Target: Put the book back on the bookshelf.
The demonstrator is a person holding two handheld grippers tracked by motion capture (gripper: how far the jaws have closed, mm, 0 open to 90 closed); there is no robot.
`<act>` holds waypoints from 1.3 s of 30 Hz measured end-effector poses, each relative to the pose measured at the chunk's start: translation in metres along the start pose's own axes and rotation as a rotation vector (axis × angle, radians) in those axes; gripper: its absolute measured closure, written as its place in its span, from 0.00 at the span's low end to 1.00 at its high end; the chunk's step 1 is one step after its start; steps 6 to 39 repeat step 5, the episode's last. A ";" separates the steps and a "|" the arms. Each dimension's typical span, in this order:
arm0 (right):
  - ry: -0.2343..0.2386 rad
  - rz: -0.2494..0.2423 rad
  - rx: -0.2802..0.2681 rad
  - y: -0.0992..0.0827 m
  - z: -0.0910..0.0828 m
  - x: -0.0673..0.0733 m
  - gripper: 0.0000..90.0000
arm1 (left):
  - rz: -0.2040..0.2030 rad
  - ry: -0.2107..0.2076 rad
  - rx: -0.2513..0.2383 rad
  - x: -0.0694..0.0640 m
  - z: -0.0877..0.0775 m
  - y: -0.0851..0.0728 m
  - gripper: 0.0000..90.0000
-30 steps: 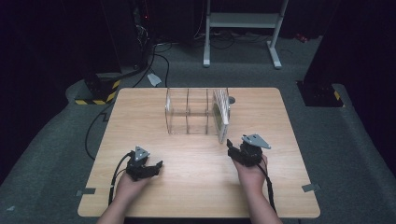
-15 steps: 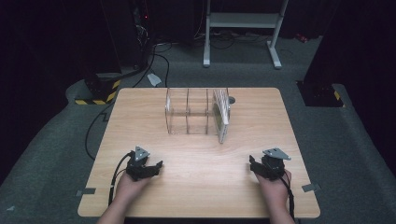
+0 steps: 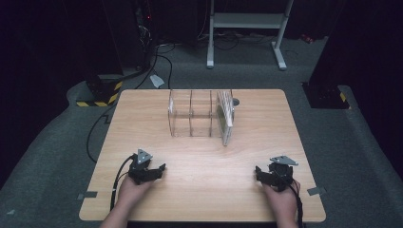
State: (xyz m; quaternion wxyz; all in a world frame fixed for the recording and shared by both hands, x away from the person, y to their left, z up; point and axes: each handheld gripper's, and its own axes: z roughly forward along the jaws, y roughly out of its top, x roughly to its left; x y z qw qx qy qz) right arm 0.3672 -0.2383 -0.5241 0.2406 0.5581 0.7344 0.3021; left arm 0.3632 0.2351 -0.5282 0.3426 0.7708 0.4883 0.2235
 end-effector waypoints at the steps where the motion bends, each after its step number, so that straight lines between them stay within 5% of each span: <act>1: 0.000 0.000 0.000 0.000 0.000 0.000 0.19 | 0.000 0.000 0.000 0.000 0.000 0.000 0.29; 39: -0.001 -0.002 -0.001 0.000 0.000 0.000 0.19 | -0.004 -0.001 0.000 0.000 0.000 0.000 0.29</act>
